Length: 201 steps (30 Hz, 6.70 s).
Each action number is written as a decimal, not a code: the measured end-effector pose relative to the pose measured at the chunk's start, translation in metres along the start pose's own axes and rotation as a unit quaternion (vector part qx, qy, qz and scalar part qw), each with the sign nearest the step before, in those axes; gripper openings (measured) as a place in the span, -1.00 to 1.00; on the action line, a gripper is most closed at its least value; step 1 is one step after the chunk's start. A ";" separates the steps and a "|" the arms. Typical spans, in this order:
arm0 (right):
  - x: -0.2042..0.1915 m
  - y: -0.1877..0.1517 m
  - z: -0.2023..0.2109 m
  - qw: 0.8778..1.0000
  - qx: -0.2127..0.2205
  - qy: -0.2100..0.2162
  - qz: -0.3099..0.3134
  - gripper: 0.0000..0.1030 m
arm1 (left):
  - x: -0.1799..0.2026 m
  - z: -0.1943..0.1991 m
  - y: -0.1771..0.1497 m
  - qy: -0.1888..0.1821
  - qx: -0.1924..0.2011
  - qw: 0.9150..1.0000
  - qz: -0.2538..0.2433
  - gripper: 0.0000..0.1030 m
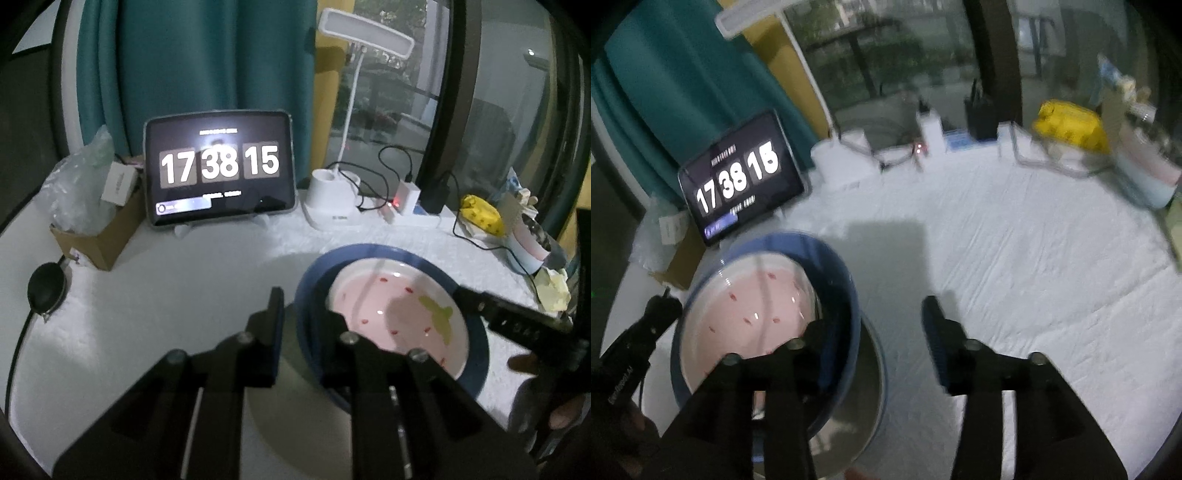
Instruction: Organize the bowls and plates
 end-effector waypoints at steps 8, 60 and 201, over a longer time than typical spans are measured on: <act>0.009 0.005 0.032 0.999 0.033 -0.009 0.007 0.16 | 0.014 0.021 -0.002 -0.007 0.018 1.000 -0.008 -0.71; 0.047 -0.067 0.222 0.983 0.172 -0.061 0.034 0.16 | 0.098 0.187 -0.057 -0.029 0.140 0.987 -0.078 -0.70; 0.013 -0.074 0.257 0.979 0.181 -0.063 0.061 0.16 | 0.069 0.240 -0.060 -0.002 0.153 0.988 -0.027 -0.70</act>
Point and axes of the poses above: each gripper's, at about its wrist camera, not at the fingertips, and z roughly against the way its jaws point, x to its right, y to its top, the point moved 3 cm from there along -z, roughly the way its jaws point, and after that the axes turned 3 degrees about -z, right-handed, at the moved point
